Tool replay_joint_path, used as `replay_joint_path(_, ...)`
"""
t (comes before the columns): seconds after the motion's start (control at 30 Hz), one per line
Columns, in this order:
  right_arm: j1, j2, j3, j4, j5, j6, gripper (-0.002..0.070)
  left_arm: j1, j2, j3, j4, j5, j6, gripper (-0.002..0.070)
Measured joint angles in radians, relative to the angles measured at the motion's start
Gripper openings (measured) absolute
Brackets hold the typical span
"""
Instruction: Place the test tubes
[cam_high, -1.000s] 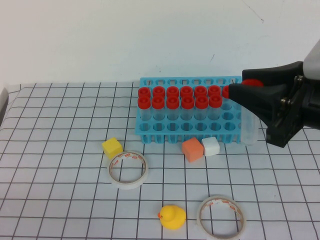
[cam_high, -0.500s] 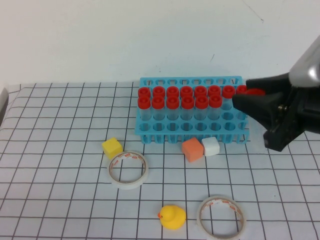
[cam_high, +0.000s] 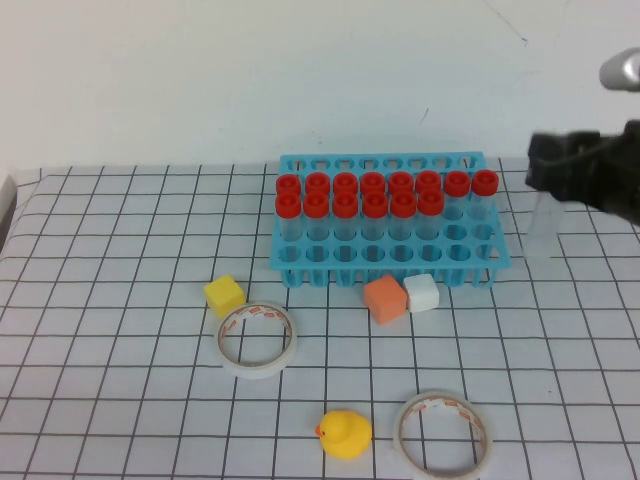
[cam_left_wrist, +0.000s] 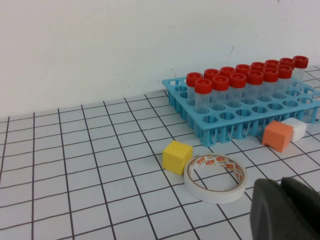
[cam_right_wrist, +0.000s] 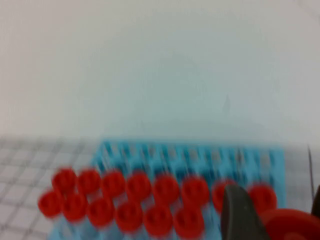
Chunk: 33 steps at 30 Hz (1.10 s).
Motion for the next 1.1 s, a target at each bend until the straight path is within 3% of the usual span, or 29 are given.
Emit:
replay_joint_path(0.13,0.000,0.062,0.024,-0.349,-0.312,0.223,0.0279,0.000,0.000,0.000,0.000,0.000,0.000,0.0000)
replay_joint_path(0.3,0.002,0.157,0.027,-0.474,-0.618,0.252,0.0279,0.000,0.000,0.000,0.000,0.000,0.000,0.0000)
replay_joint_path(0.73,0.002,0.377,-0.060,-0.383,-0.623,0.089,0.0279,0.000,0.000,0.000,0.000,0.000,0.000,-0.0001)
replay_joint_path(1.1,0.002,0.505,-0.079,-0.373,-0.745,0.017,0.0279,0.000,0.000,0.000,0.000,0.000,0.000,-0.0001)
